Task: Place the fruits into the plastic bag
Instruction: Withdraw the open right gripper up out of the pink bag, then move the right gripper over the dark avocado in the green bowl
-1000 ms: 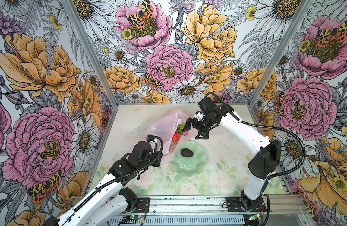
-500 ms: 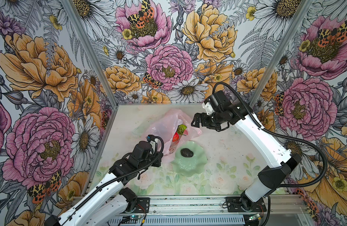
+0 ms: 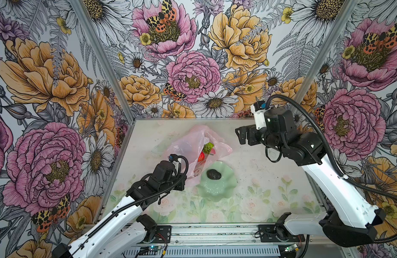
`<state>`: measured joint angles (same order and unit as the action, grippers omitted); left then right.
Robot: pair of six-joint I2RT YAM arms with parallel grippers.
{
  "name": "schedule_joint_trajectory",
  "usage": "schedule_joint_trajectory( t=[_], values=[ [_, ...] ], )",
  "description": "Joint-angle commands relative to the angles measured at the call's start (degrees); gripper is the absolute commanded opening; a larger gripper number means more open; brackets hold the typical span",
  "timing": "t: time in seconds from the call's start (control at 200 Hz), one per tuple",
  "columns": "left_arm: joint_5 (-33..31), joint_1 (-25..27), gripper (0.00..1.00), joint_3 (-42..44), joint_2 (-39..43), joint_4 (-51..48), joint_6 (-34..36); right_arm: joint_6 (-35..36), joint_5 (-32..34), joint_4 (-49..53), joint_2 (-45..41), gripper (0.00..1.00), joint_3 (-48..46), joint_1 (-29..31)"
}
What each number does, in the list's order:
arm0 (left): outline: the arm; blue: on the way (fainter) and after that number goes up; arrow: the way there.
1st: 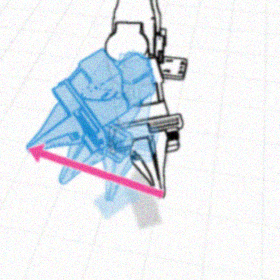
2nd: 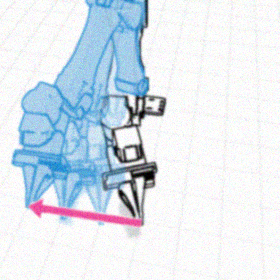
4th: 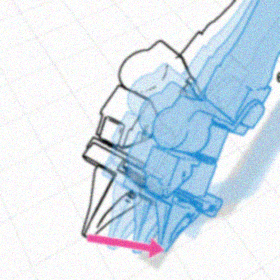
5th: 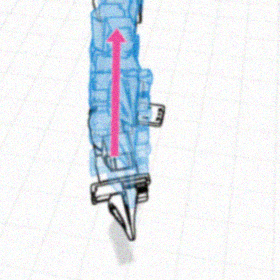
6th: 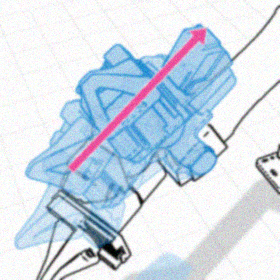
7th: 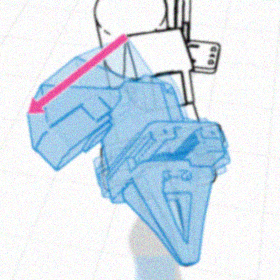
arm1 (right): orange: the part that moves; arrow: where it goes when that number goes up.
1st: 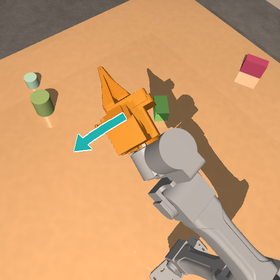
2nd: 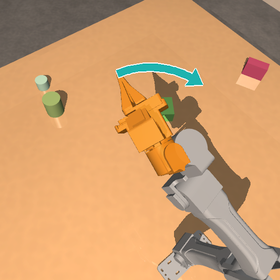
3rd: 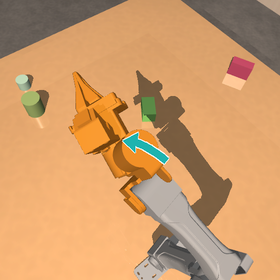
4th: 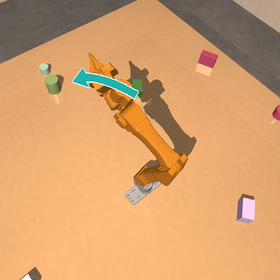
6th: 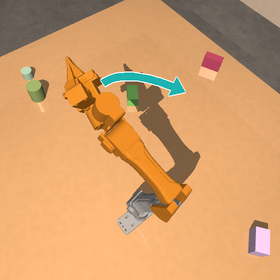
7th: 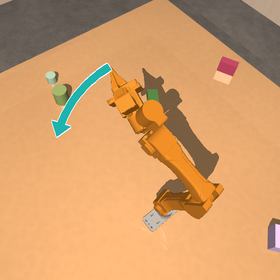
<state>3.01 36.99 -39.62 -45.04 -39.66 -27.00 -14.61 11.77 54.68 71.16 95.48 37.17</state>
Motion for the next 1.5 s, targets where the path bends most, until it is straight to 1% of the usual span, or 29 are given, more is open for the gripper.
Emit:
schedule_joint_trajectory(
  t=[0.0,0.085,0.185,0.24,0.32,0.425,0.445,0.485,0.54,0.595,0.7,0.861,0.931,1.026,1.116,1.166,1.321,1.496],
  values=[
    [0.7,0.01,0.0,-0.37,0.21,0.12,0.54,12.6,-5.86,-15.46,-5.43,0.99,-8.88,0.51],
    [0.68,0.01,0.0,-0.34,0.21,0.1,0.55,18.51,-11.44,-15.88,-7.21,0.99,-11.27,0.8],
    [0.74,0.06,0.0,-0.36,0.04,0.11,0.55,25.22,-20.38,-11.57,-7.44,0.99,-11.1,1.61],
    [0.85,0.0,0.0,-0.37,-0.12,0.14,0.55,27.82,-22.37,-8.47,-6.9,1.0,-10.94,2.62],
    [0.91,0.02,0.0,-0.37,-0.25,0.14,0.55,30.8,-20.78,-3.41,-5.36,0.99,-10.2,4.69],
    [0.92,0.11,0.0,-0.37,-0.32,0.11,0.55,33.81,-14.56,3.18,-2.63,1.0,-9.47,7.96],
    [0.9,0.14,0.0,-0.3,-0.32,0.11,0.55,34.21,-13.36,4.09,-2.15,1.0,-9.4,9.75],
    [0.85,0.11,0.0,-0.37,-0.32,0.12,0.55,34.55,-11.34,5.79,-1.12,1.0,-9.26,11.13],
    [0.9,0.25,0.0,-0.35,-0.32,0.11,0.55,33.61,-8.14,7.48,0.32,0.99,-9.01,12.4],
    [0.75,0.47,0.0,-0.29,-0.23,0.02,0.55,32.64,-7.05,9.24,1.65,0.99,-8.44,12.95],
    [0.53,0.71,0.0,-0.24,-0.1,0.0,0.55,27.56,-4.83,12.41,5.21,0.98,-6.29,13.33],
    [0.38,0.82,0.0,-0.27,0.12,0.02,0.55,21.1,-5.93,19.45,11.48,0.95,-1.68,13.47],
    [0.3,0.8,0.0,-0.28,0.21,0.02,0.55,19.88,-6.47,22.27,14.1,0.94,0.05,13.46],
    [0.27,0.89,0.0,-0.29,0.3,0.02,0.52,17.33,-6.51,25.89,17.41,0.94,2.58,13.5],
    [0.06,1.18,0.0,-0.2,0.54,0.09,0.46,16.63,-9.05,30.54,21.53,0.93,5.33,13.46],
    [-0.1,1.31,0.0,-0.19,0.65,0.02,0.46,16.79,-11.78,31.95,23.22,0.92,6.06,13.5],
    [-0.26,1.32,0.0,-0.19,0.71,0.02,0.46,15.26,-14.61,29.49,25.88,0.89,5.65,13.56],
    [-0.62,1.44,0.0,-0.2,1.05,-0.11,0.41,13.48,-14.64,25.43,27.9,0.88,3.67,13.55]
  ],
)
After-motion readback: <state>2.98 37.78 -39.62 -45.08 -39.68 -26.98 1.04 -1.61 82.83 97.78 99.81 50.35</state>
